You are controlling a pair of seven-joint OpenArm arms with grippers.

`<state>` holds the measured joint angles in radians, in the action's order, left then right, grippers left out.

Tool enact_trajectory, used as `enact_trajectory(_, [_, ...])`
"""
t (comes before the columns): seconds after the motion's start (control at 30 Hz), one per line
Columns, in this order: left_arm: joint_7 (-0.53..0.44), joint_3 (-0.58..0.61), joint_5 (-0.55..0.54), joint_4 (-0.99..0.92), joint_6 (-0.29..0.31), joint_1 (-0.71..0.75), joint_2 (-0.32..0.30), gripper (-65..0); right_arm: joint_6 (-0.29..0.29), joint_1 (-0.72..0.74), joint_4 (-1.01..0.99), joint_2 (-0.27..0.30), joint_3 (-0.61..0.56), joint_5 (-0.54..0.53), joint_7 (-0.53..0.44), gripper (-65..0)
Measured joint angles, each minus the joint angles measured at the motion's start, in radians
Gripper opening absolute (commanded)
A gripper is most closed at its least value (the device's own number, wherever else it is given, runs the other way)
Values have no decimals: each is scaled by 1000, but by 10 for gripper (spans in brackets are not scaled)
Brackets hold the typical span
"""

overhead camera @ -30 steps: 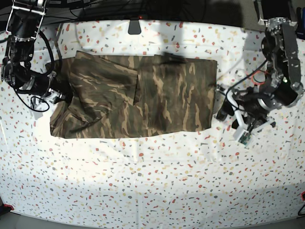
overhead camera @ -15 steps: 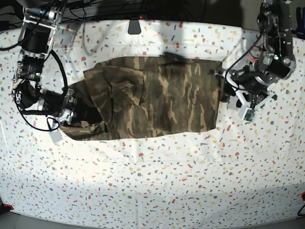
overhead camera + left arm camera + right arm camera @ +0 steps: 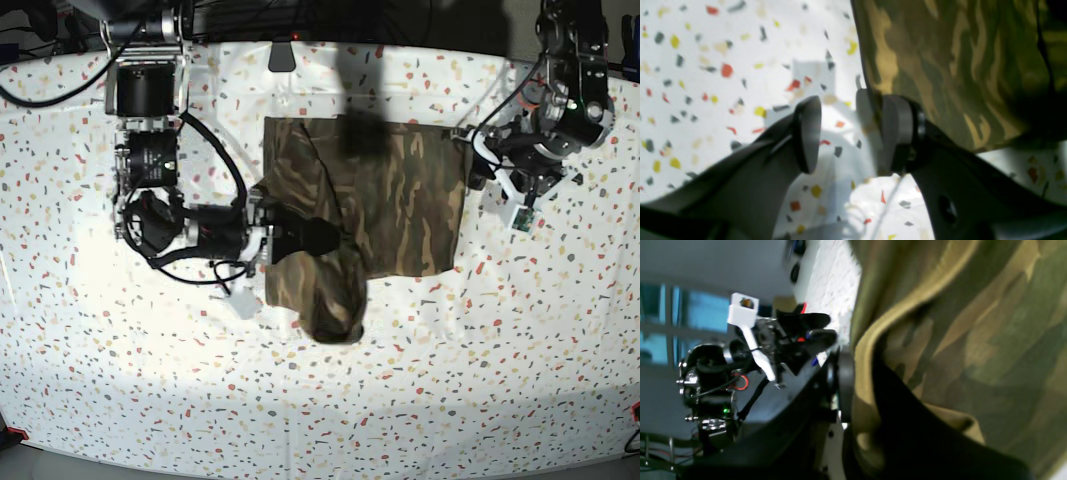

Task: Fold the T-shirt properly
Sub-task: 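Grasp the shirt edge with the right gripper and fold it over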

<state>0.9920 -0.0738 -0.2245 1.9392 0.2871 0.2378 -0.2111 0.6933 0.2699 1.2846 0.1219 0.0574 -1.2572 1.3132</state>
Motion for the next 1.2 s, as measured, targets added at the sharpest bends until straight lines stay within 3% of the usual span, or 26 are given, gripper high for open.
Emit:
enact_trajectory(0.33, [3, 0, -1, 0, 0, 20, 1, -358, 0, 23, 0, -216, -60, 313, -114, -650])
enact_trajectory(0.47, [5, 0, -12, 0, 0, 20, 2, -358, -1, 22, 0, -273, -58, 374, -192, -650])
enact_trajectory(0.57, [26, 0, -25, 0, 0, 19, 3, -358, 0, 24, 0, -275, -60, 423, -190, -650])
enact_trajectory(0.67, [39, 0, -44, 0, 0, 23, 3, -358, -1, 21, 0, -269, -61, 421, -204, -630])
enact_trajectory(0.73, [41, 2, -32, 0, 0, 23, 4, -358, 0, 21, 0, -269, -64, 422, -206, -508])
enact_trajectory(0.8, [47, 2, 24, 0, 0, 23, 3, -358, -1, 21, 0, -271, -64, 419, -206, -452])
enact_trajectory(0.97, [113, 0, 44, 0, 24, 23, 3, -358, -1, 21, 0, -270, -66, 399, -217, -448])
enact_trajectory(1.2, [169, 0, 87, 0, 23, 23, 4, -358, -5, 21, 0, -269, -191, 215, -252, -448])
